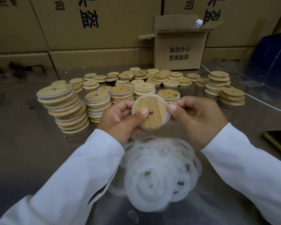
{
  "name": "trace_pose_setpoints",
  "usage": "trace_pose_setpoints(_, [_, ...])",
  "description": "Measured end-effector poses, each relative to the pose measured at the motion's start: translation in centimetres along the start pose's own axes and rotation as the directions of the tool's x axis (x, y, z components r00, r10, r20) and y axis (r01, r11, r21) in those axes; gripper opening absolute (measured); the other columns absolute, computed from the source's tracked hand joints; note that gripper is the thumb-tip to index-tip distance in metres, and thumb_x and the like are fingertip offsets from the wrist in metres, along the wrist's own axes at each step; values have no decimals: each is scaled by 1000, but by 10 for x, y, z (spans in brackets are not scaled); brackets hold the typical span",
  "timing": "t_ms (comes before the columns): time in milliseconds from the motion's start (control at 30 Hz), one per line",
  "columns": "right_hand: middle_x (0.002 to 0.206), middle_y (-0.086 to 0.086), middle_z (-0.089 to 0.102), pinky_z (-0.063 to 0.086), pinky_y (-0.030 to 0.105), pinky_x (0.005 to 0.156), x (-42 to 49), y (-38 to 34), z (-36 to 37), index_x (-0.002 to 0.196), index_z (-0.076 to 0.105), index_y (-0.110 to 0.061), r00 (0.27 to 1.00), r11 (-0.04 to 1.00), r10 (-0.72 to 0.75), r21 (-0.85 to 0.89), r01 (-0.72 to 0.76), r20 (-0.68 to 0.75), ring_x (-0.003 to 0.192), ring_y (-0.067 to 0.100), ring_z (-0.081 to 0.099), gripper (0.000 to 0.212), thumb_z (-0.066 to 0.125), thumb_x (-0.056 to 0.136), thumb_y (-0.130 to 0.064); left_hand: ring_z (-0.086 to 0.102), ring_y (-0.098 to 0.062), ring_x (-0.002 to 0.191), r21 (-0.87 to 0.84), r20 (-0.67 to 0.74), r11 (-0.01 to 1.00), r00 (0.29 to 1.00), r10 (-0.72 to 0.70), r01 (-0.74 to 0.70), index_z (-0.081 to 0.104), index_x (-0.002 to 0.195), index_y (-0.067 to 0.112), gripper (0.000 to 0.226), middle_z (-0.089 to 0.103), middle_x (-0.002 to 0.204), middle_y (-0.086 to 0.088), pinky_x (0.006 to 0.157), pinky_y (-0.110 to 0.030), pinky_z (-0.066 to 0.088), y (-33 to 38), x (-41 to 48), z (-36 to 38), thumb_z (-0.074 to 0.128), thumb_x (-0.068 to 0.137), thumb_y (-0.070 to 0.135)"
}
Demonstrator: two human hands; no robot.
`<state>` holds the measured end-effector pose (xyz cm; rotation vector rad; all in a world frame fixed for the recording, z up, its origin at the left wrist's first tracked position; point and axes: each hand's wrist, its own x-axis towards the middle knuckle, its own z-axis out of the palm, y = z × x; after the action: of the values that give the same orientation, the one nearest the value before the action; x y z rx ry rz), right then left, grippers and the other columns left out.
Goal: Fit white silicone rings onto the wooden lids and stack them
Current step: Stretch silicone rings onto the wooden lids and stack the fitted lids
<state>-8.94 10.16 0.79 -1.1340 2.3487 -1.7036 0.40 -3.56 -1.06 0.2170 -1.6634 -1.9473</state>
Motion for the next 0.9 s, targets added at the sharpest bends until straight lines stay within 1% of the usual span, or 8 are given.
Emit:
trace_pose_setpoints(67, [64, -7, 63, 42, 8, 58, 0, -1, 0, 68, 62, -26, 1000, 1000, 12, -2, -12, 13, 61, 5, 56, 18, 59, 86, -24, 69, -13, 66, -7, -2, 1000, 1000, 0, 0, 62, 85, 8, 29, 72, 71, -3, 55, -23, 55, 0, 0, 0, 64, 60, 21])
trace_pose_setpoints(100, [64, -6, 62, 42, 9, 58, 0, -1, 0, 68, 61, -26, 1000, 1000, 16, -7, -16, 23, 62, 6, 56, 19, 58, 87, -24, 69, -14, 66, -19, -6, 1000, 1000, -3, 3, 62, 84, 8, 28, 72, 71, -3, 56, -24, 56, -1, 0, 0, 64, 59, 21])
trace_pose_setpoints(267, [66, 0, 61, 41, 14, 58, -1, -4, 1, 69, 60, -19, 997, 999, 6, -36, -3, 82, 63, 12, 52, 20, 55, 88, -22, 69, -16, 69, -55, -38, 998, 999, -32, 29, 62, 84, 7, 28, 72, 72, -6, 61, -29, 59, -3, 0, 0, 64, 59, 19])
trace_pose_setpoints(400, [72, 1, 62, 43, 18, 62, -2, -3, 3, 70, 60, -22, 993, 999, 25, -50, -19, 118, 68, 12, 54, 20, 55, 89, -22, 69, -16, 69, -78, -49, 996, 997, -55, 52, 62, 84, 6, 26, 72, 71, -6, 60, -28, 58, -3, 1, -1, 63, 60, 17])
trace_pose_setpoints(467, [74, 0, 62, 44, 20, 65, -2, -3, 3, 70, 60, -23, 992, 998, 37, -63, -30, 116, 71, 13, 56, 19, 56, 89, -23, 70, -16, 68, -83, -56, 995, 997, -61, 57, 62, 84, 6, 25, 72, 71, -6, 60, -28, 58, -4, 2, -2, 62, 61, 16])
trace_pose_setpoints(600, [78, 5, 65, 45, 23, 67, -2, -2, 3, 70, 61, -24, 994, 997, 54, -68, -48, 99, 75, 18, 59, 19, 57, 88, -23, 70, -15, 68, -88, -66, 995, 996, -60, 55, 62, 84, 6, 24, 72, 70, -4, 59, -26, 57, -5, 2, -2, 61, 61, 15])
trace_pose_setpoints(767, [76, 2, 65, 44, 21, 65, -2, -1, 2, 72, 64, -21, 995, 997, 65, -37, -63, 74, 72, 15, 58, 16, 59, 87, -24, 70, -13, 68, -88, -45, 994, 997, -65, 61, 63, 87, 6, 27, 72, 71, -4, 56, -23, 55, -5, 1, 0, 61, 62, 15])
trace_pose_setpoints(900, [71, -1, 63, 42, 16, 60, -1, -1, 2, 69, 64, -22, 996, 997, 75, -12, -74, 50, 66, 11, 55, 18, 59, 87, -26, 70, -14, 68, -64, -28, 997, 998, -49, 47, 62, 87, 6, 27, 72, 71, -4, 56, -23, 55, -4, 2, -1, 62, 62, 16])
